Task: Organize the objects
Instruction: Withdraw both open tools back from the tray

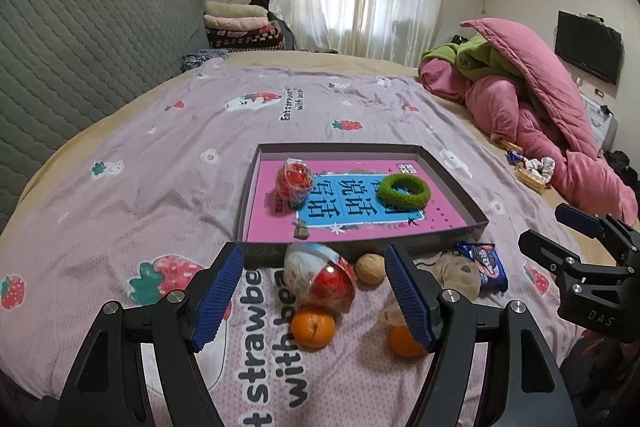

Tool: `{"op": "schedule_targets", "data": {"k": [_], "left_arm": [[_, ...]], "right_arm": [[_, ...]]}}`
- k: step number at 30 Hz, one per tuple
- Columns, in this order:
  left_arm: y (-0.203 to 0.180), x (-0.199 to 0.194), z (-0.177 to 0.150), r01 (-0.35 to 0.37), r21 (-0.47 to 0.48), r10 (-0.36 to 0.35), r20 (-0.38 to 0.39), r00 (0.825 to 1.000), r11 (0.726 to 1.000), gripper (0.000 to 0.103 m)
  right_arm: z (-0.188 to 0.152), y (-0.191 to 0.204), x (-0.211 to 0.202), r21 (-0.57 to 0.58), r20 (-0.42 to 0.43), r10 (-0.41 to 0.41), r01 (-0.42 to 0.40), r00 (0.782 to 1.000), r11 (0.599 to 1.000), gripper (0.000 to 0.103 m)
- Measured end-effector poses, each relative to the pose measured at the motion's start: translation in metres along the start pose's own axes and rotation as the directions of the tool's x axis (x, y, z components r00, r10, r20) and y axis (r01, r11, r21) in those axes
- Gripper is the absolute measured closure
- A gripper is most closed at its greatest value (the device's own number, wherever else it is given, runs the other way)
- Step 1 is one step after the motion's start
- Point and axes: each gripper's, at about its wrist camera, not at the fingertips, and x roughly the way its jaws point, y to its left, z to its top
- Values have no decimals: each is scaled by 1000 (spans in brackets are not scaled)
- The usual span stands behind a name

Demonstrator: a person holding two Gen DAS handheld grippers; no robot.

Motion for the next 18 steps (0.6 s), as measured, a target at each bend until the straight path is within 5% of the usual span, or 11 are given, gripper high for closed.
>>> {"op": "schedule_targets", "data": {"k": [18], "left_arm": [[-3, -12, -36, -15, 36, 17, -70, 997, 999, 28]], "right_arm": [[-20, 21, -17, -46, -18, 25, -25, 1000, 999, 24]]}}
